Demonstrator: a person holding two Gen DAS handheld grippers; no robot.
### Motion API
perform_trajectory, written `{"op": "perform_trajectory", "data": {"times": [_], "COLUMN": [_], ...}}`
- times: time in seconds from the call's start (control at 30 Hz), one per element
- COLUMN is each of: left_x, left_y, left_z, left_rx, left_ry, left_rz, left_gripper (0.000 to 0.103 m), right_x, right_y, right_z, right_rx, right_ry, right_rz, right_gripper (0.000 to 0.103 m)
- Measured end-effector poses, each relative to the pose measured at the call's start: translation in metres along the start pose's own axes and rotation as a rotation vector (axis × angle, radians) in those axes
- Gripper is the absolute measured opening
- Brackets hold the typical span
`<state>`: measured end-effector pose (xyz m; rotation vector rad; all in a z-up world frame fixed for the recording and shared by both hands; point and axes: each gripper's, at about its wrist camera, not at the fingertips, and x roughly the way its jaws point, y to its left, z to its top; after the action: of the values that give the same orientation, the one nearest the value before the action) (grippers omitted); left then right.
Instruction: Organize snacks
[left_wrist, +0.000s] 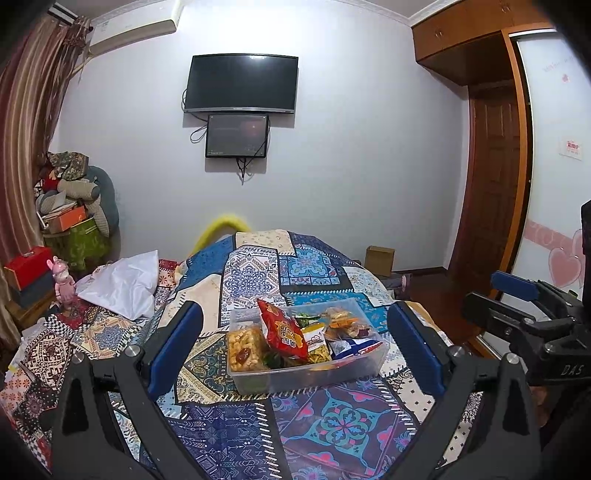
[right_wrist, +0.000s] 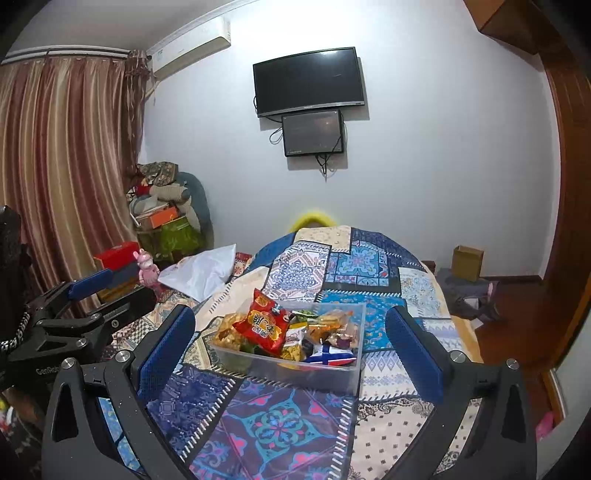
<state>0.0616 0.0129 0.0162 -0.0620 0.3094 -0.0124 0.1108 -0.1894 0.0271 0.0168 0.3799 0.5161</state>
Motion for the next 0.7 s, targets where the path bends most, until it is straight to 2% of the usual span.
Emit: {"op": "perform_trajectory", "data": {"times": [0.7], "left_x": [-0.0029], "left_y": [-0.0039], "left_z": [0.0011], "left_rx": [0.0], "left_ry": [0.003], "left_rz": [-0.024], "left_gripper": [0.101], "right_x": [0.0008], "right_y": [-0.0046], "right_z": [-0.0014], "right_rx": [0.016], "right_ry": [0.004], "right_rz": [-0.002], "right_gripper": [0.103]}}
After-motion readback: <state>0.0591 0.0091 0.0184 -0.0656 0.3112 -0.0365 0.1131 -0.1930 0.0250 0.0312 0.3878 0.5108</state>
